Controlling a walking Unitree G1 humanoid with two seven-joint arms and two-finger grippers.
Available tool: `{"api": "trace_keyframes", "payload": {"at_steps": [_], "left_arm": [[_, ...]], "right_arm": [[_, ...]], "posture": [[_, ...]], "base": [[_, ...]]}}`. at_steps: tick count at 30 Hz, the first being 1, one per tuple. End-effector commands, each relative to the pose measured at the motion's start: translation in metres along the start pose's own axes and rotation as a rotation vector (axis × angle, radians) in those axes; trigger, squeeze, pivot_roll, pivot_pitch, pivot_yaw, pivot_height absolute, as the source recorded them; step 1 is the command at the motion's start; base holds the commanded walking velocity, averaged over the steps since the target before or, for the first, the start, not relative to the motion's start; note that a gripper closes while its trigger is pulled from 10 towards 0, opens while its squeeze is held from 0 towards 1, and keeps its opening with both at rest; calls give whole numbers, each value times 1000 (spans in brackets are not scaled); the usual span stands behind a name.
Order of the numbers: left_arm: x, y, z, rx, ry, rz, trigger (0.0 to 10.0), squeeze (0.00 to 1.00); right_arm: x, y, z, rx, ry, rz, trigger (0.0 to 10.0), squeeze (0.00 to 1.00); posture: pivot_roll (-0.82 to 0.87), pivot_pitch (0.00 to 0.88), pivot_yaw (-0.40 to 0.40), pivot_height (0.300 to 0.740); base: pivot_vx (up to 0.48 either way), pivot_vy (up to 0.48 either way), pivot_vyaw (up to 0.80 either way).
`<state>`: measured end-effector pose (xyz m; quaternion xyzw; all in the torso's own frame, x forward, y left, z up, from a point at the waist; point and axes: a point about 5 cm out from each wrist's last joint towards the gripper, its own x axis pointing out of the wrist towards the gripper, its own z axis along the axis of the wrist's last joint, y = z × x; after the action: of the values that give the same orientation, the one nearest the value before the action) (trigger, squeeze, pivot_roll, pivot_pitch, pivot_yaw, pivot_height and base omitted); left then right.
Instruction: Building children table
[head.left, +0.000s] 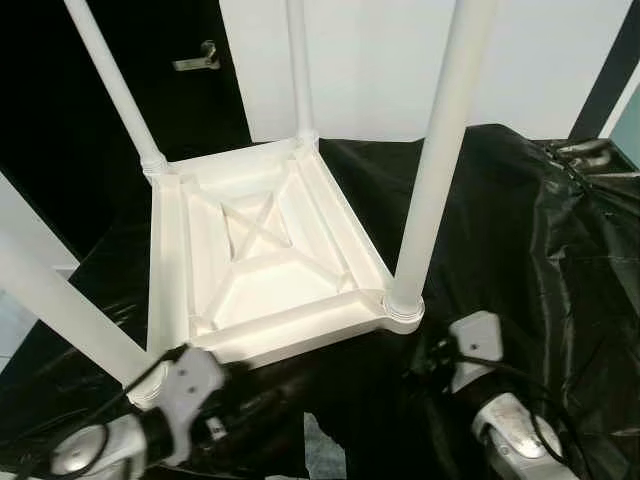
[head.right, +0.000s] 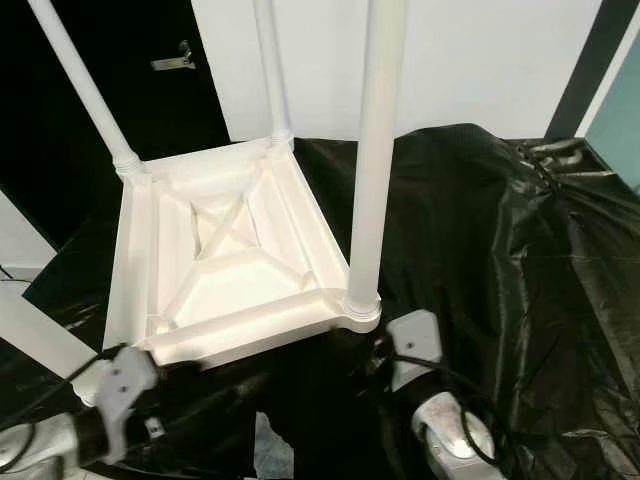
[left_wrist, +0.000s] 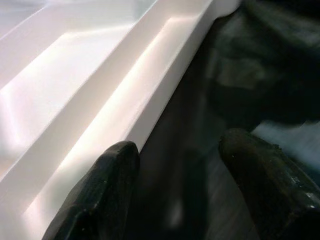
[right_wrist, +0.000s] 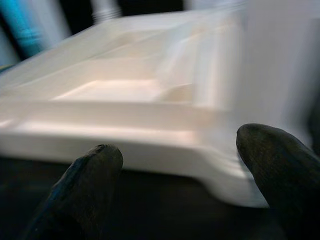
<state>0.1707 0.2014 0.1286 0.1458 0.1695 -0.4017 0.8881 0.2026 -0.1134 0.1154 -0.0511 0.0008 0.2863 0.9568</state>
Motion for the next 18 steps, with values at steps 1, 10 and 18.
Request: {"api": "trace_keyframes", "payload": {"at_steps": [1,10,18], "left_arm": [[-7,-5,0,7,20,-130,10000,0],[-39,-20,-14,-64,152,-175,10000,0],[-65,-10,-32,-81,298,-114,10000,0]], "right_arm": [[3,5,-2,28,16,56,10000,0],[25,-1,1,24,7,231,10000,0],[43,-42,11,-32,-51,-26,10000,0]], "posture": [[96,8,31,740],[159,1,5,740],[183,0,-8,740]], "base": [[0,0,0],[0,0,0],[0,0,0]]}}
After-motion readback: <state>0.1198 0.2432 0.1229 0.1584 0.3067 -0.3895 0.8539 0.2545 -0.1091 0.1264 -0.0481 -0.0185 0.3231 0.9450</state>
